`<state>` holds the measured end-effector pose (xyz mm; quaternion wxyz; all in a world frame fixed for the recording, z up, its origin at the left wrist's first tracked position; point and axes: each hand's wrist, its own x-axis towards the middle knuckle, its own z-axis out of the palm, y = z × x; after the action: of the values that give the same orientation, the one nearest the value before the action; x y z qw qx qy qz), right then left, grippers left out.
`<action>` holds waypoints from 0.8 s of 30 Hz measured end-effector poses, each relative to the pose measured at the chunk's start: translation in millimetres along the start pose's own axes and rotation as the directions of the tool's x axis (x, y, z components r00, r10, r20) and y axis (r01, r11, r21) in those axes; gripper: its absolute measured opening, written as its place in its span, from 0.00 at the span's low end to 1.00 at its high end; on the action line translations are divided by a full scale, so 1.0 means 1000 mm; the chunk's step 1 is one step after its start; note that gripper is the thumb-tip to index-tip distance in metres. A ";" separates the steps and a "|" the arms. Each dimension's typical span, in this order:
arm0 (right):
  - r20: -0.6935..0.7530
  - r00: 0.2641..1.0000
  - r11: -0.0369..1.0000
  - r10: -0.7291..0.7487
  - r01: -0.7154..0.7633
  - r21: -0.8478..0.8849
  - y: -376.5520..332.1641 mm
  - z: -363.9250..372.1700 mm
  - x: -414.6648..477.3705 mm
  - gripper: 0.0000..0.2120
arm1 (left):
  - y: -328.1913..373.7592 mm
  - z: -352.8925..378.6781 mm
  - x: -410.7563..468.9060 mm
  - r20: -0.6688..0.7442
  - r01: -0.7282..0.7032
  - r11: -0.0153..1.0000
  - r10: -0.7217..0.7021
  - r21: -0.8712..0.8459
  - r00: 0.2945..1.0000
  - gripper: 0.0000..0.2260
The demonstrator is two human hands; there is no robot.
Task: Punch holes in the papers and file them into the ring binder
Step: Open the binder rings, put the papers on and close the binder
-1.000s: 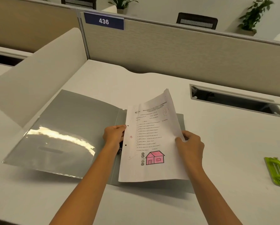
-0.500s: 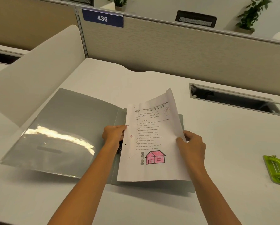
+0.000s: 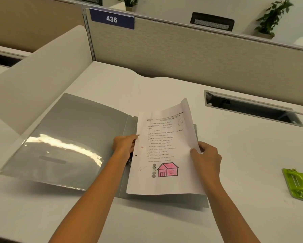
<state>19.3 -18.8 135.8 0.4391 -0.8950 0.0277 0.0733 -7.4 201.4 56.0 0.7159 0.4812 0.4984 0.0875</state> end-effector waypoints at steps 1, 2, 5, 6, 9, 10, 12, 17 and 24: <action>0.002 1.000 1.000 -0.001 0.001 -0.004 0.000 -0.001 0.000 0.15 | 0.001 0.001 -0.001 0.008 0.001 1.000 -0.001 0.002 1.000 0.05; 0.004 1.000 1.000 -0.001 0.001 -0.006 0.000 -0.001 0.000 0.15 | 0.002 0.001 -0.002 0.019 0.000 1.000 -0.001 0.005 1.000 0.04; 0.016 1.000 1.000 0.010 -0.010 -0.017 0.002 -0.003 0.001 0.15 | 0.003 -0.003 -0.005 0.038 -0.015 1.000 0.015 0.019 0.999 0.08; 0.025 1.000 1.000 0.014 -0.014 -0.021 0.003 -0.004 0.002 0.15 | 0.003 -0.005 -0.008 0.030 -0.034 0.999 0.033 0.040 0.999 0.08; 0.043 0.999 0.999 0.025 -0.024 -0.028 0.006 -0.004 0.003 0.14 | 0.001 -0.015 -0.019 -0.043 -0.181 0.953 0.197 0.242 0.979 0.05; 0.044 0.999 0.999 0.028 -0.026 -0.028 0.007 -0.004 0.002 0.14 | 0.000 -0.019 -0.025 -0.068 -0.229 0.909 0.268 0.349 0.961 0.04; 0.046 0.998 0.999 0.031 -0.030 -0.023 0.007 -0.002 0.001 0.13 | -0.004 -0.028 -0.037 -0.088 -0.282 0.826 0.368 0.487 0.926 0.03; 0.037 0.999 0.999 0.039 -0.039 0.002 0.011 0.002 -0.005 0.12 | -0.025 -0.044 -0.048 -0.035 -0.192 0.829 0.246 0.525 0.969 0.12; 0.020 1.000 1.000 0.020 -0.020 0.023 0.008 0.001 -0.012 0.13 | -0.037 -0.045 -0.055 -0.024 -0.139 0.933 0.155 0.331 0.988 0.09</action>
<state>6.2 -22.7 131.0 0.4488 -0.8888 0.0331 0.0864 -83.5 176.1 60.4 0.6045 0.6273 0.4863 0.0683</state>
